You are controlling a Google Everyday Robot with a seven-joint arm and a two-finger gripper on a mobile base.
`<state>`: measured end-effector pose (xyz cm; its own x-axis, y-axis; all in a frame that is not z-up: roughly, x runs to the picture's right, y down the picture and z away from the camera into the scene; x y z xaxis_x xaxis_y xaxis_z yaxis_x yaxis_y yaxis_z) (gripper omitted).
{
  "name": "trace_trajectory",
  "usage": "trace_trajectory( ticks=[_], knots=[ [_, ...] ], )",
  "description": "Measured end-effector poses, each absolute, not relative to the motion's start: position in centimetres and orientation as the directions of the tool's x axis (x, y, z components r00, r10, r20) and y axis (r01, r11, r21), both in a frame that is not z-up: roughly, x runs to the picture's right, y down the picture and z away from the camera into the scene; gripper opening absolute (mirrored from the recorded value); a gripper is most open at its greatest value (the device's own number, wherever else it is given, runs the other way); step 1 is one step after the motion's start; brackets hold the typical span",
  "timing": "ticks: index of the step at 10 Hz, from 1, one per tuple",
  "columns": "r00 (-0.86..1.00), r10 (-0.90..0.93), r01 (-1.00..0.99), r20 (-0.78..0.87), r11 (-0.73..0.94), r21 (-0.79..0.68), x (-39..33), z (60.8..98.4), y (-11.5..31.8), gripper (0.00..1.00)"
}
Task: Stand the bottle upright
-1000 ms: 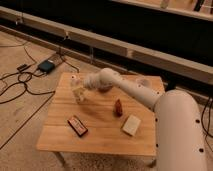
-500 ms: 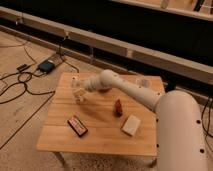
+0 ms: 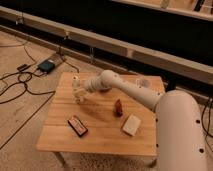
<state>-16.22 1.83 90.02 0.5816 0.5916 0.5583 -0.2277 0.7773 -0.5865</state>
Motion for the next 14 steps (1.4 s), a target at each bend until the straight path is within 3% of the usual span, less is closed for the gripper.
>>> trace_trajectory(
  ticks=[8, 14],
  knots=[
    [0.618, 0.578, -0.231, 0.533, 0.782, -0.579, -14.8, 90.2, 1.0, 0.8],
    [0.682, 0.51, -0.115, 0.524, 0.782, -0.612, -12.3, 89.2, 0.3, 0.8]
  ],
)
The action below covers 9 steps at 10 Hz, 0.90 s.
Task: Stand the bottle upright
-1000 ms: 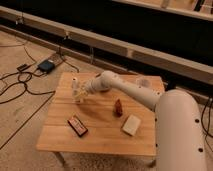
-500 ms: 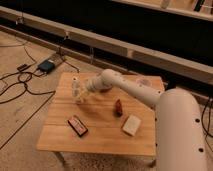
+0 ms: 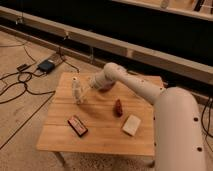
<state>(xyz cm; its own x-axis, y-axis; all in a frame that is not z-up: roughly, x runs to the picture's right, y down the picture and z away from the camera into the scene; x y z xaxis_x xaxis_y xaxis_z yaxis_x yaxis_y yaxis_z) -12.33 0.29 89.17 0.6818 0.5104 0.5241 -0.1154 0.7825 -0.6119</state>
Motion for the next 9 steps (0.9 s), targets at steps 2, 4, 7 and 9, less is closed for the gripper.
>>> trace_trajectory(
  ticks=[2, 4, 7, 9],
  knots=[
    [0.728, 0.449, -0.058, 0.518, 0.793, -0.606, -11.6, 89.2, -0.2, 0.8],
    [0.775, 0.367, 0.002, 0.514, 0.812, -0.583, -11.6, 89.1, -1.1, 0.8],
    [0.811, 0.29, 0.051, 0.509, 0.83, -0.555, -12.0, 88.9, -2.2, 0.8],
    [0.812, 0.294, 0.046, 0.505, 0.829, -0.557, -11.7, 89.0, -2.2, 0.8]
  ],
)
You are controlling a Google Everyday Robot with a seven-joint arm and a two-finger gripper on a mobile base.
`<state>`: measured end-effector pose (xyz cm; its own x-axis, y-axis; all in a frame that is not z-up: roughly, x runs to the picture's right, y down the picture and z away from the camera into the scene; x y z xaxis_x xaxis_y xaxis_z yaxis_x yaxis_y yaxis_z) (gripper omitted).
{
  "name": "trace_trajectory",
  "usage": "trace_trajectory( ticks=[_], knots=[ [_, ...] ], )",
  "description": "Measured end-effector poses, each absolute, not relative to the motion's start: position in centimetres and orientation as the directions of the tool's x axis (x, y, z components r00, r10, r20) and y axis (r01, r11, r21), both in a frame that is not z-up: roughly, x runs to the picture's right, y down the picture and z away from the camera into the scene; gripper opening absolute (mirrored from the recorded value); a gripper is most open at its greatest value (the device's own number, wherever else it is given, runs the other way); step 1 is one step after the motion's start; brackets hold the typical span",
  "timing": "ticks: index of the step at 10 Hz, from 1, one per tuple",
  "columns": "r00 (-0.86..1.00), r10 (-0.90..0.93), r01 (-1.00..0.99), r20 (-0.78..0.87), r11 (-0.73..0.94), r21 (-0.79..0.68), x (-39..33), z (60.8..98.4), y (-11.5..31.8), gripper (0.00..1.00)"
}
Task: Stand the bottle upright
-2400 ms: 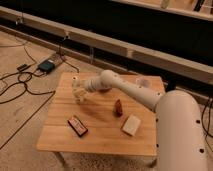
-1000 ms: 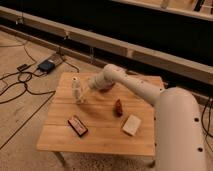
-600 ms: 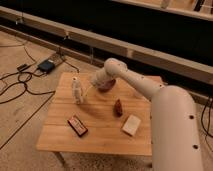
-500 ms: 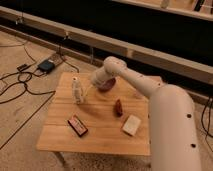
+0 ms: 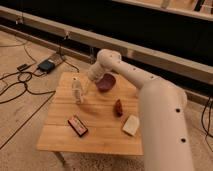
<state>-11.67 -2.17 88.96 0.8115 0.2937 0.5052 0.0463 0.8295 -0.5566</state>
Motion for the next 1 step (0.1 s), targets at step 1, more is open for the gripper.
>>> trace_trajectory(
  ticks=[1],
  knots=[
    [0.812, 0.294, 0.046, 0.505, 0.829, -0.557, -11.66, 88.96, -2.17, 0.8]
  ],
)
